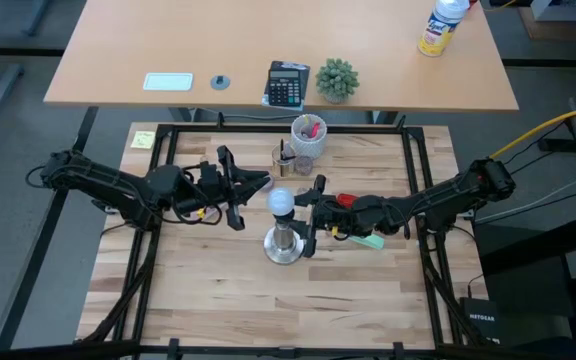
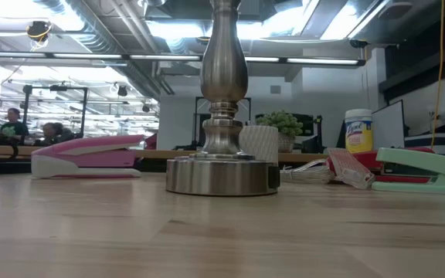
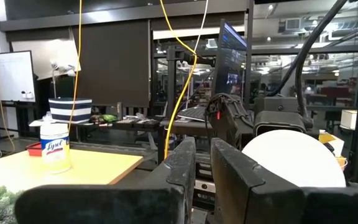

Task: Screw lightbulb
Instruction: Insert the lightbulb into the lamp socket

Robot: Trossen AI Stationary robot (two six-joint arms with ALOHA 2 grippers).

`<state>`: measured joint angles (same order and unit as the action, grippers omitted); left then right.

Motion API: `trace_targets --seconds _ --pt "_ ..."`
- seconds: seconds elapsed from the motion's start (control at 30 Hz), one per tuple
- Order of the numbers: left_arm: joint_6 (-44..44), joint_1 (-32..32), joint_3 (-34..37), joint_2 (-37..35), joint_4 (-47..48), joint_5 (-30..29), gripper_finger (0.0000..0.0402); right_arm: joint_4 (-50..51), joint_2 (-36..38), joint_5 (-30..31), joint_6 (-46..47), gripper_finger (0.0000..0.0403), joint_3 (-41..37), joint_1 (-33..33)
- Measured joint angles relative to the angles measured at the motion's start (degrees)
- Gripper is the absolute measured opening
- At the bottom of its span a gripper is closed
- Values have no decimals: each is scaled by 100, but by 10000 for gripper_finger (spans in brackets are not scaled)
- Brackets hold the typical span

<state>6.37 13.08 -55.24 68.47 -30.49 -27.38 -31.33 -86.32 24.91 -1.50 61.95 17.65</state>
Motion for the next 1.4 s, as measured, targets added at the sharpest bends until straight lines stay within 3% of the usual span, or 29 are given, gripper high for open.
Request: trace_targets --seconds 1.17,1.4 --pt "1 2 0 -9 257 0 45 99 0 -4 -28 194 2 -4" --pt "0 2 0 -9 261 0 45 180 2 222 -31 239 7 -2"
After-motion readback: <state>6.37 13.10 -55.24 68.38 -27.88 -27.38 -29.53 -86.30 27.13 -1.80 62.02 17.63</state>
